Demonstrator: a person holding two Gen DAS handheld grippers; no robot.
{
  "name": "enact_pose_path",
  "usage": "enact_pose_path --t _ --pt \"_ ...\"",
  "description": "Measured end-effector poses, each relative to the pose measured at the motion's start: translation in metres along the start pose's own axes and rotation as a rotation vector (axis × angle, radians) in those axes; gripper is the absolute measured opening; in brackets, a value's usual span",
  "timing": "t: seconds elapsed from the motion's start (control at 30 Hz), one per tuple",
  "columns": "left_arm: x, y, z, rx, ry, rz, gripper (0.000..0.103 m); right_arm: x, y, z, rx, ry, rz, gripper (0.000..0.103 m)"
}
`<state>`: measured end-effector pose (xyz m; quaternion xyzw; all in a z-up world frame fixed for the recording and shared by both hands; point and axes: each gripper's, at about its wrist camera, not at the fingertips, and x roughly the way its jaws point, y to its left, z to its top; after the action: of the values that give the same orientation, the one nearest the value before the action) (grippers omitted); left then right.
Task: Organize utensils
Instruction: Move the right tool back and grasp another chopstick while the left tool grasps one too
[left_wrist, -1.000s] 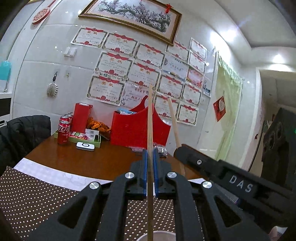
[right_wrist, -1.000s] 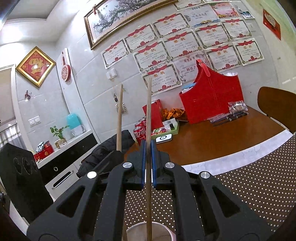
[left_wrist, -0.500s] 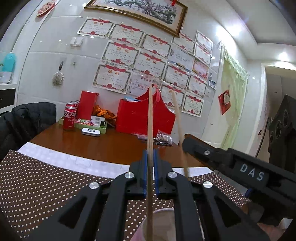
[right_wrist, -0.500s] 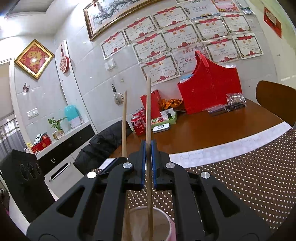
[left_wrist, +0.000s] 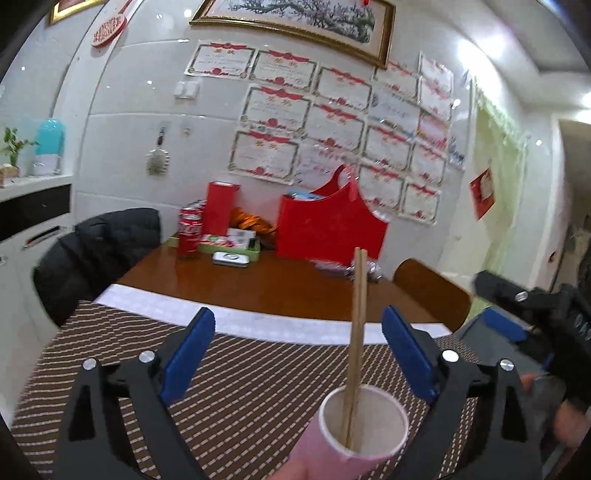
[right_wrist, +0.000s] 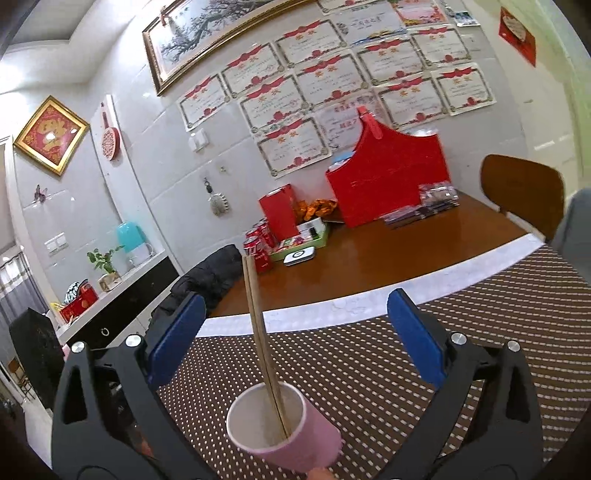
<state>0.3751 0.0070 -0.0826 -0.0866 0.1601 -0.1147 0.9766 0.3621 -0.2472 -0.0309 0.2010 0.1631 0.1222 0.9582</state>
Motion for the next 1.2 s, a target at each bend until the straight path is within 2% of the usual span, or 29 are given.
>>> enact_pose_path --t 0.27,0.5,0.67,0.87,1.0,1.2 --pt "-0.074 -0.019 0.007 0.113 0.01 0.105 0.09 -0.066 0.006 -0.003 -0.037 0.051 -0.057 0.097" --pt "-0.137 -0.033 0.004 0.168 0.021 0.133 0.09 -0.117 0.013 -0.027 -0.089 0.145 -0.101 0.097" --pt "-0.171 -0.039 -0.014 0.199 0.065 0.141 0.09 -0.145 0.013 -0.052 -0.127 0.228 -0.115 0.097" --pt "-0.186 -0.041 -0.051 0.245 0.163 0.163 0.09 -0.162 0.009 -0.086 -0.154 0.325 -0.134 0.097" --pt "-0.186 -0.037 -0.074 0.24 0.244 0.149 0.09 -0.167 0.001 -0.103 -0.143 0.363 -0.15 0.097" --pt "-0.177 -0.029 -0.1 0.242 0.34 0.135 0.09 -0.167 -0.006 -0.112 -0.13 0.39 -0.162 0.097"
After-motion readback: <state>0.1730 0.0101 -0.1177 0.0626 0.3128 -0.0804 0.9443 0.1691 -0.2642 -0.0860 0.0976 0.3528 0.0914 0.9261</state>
